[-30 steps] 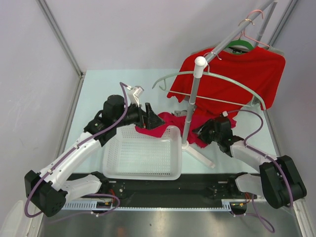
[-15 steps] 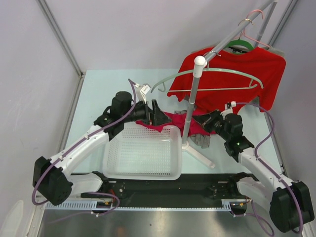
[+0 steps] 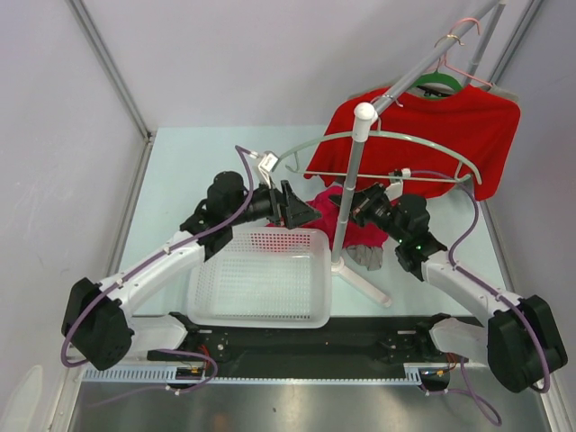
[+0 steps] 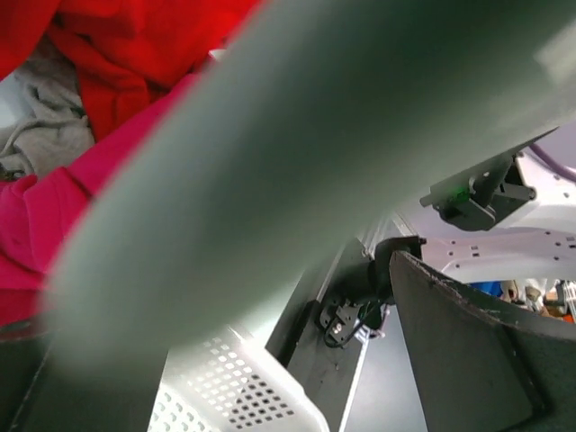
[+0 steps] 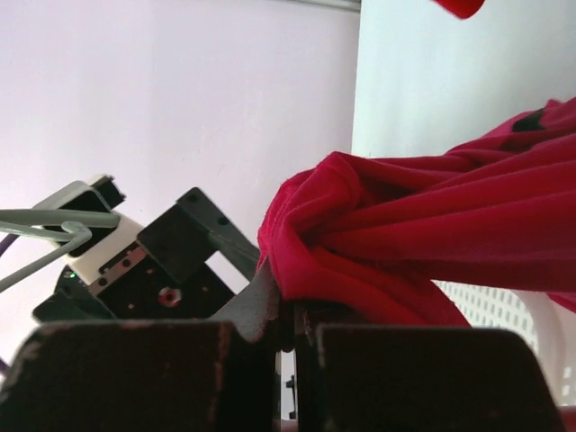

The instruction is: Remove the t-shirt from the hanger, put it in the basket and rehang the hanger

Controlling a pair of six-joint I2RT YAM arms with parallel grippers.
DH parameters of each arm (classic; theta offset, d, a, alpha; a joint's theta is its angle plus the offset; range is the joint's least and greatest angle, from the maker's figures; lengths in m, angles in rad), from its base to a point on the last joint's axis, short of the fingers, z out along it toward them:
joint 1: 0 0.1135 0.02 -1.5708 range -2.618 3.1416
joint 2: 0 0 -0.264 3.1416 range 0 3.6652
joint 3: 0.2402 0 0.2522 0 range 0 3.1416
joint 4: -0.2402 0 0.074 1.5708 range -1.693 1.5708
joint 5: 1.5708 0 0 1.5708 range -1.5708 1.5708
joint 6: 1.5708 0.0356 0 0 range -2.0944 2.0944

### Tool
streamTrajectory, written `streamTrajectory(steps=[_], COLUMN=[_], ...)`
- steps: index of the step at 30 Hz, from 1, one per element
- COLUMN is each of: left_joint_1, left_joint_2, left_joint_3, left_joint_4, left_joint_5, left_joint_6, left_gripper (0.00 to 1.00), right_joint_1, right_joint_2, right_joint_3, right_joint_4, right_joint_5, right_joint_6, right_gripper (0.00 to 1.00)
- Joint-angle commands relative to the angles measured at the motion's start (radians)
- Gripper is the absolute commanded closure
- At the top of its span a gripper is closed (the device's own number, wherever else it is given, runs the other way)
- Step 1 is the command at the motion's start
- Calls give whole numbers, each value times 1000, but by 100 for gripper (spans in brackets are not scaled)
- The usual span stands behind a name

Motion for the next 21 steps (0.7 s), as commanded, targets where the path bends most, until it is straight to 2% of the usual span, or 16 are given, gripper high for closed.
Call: streamTrajectory(steps=[1,7,15,17,18,21], left_joint_1=[-3,-3,-7,-15,-20,-26], left_joint_2=[-25,-92,-51,-34,-29,-3], left_joint_3=[-58,-148,-154,-154,-148,-130], left_joint_4=[106,185,214,224,228,206], left_joint_5=[-57,-165,-176,-177,-182,-196], left_joint_6=[-51,-83,-83,-89,-92,-100], left_gripper=[1,9,4,10,17,31], right_joint_1=[44,104,156,164,165,170], right_joint_2=[42,104,174,164,159,124], right_joint_3=[67,104,104,104,104,104], right_joint_4=[147,196,314,310,291,253], right_joint_5=[-12,6,-3,6,11,25], right_joint_6=[53,77,145,139,130,114], right_gripper=[100,100,100,100,100,100])
